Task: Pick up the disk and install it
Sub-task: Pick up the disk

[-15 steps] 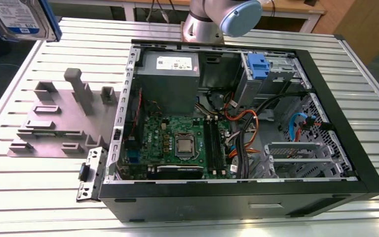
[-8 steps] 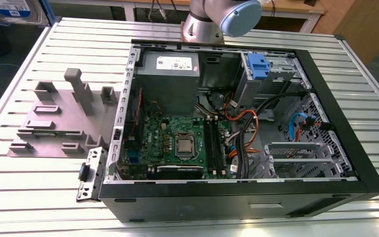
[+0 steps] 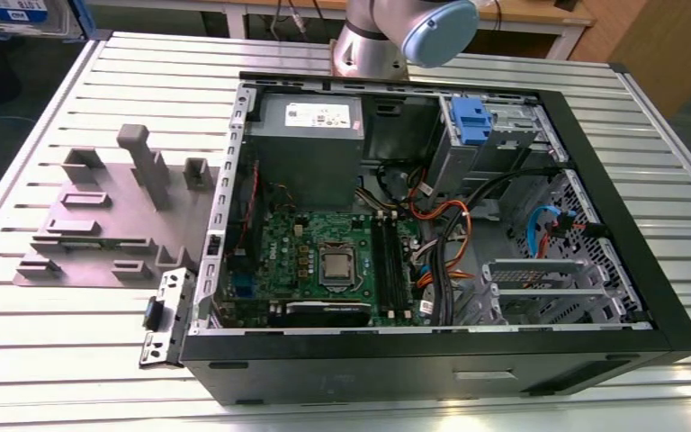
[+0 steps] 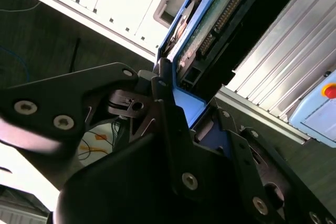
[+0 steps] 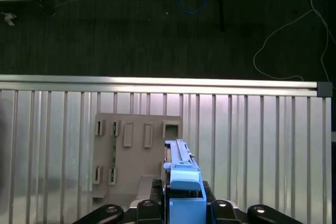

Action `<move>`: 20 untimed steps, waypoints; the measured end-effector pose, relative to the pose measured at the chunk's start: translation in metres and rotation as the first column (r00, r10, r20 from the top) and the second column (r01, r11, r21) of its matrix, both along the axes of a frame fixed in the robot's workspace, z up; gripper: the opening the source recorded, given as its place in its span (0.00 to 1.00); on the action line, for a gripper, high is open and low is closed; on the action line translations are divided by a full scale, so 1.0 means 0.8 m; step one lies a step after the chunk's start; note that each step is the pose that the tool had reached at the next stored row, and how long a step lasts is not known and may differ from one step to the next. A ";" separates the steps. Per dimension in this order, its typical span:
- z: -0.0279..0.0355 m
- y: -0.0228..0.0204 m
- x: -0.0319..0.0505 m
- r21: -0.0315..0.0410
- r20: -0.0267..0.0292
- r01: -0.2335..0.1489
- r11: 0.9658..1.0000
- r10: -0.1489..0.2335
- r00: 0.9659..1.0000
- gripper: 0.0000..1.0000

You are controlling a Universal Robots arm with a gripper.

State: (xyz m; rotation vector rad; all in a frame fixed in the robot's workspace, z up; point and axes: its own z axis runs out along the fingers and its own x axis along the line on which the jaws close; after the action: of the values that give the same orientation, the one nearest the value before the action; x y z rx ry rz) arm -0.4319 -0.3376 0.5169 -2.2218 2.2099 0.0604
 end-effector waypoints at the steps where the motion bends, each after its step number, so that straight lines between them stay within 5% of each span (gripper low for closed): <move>1: -0.0001 -0.0041 0.000 0.000 0.000 0.000 1.000 0.000 1.000 0.36; 7: -0.0002 -0.0267 0.000 -0.002 0.000 0.000 1.000 0.000 1.000 0.36; 13: -0.0006 -0.0275 0.011 -0.002 0.000 0.000 1.000 0.000 1.000 0.36; 20: -0.0006 -0.0275 0.013 -0.002 0.000 0.000 1.000 0.000 1.000 0.36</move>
State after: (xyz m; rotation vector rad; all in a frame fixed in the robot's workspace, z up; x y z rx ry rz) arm -0.4214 -0.3596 0.5165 -2.2228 2.2108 0.0585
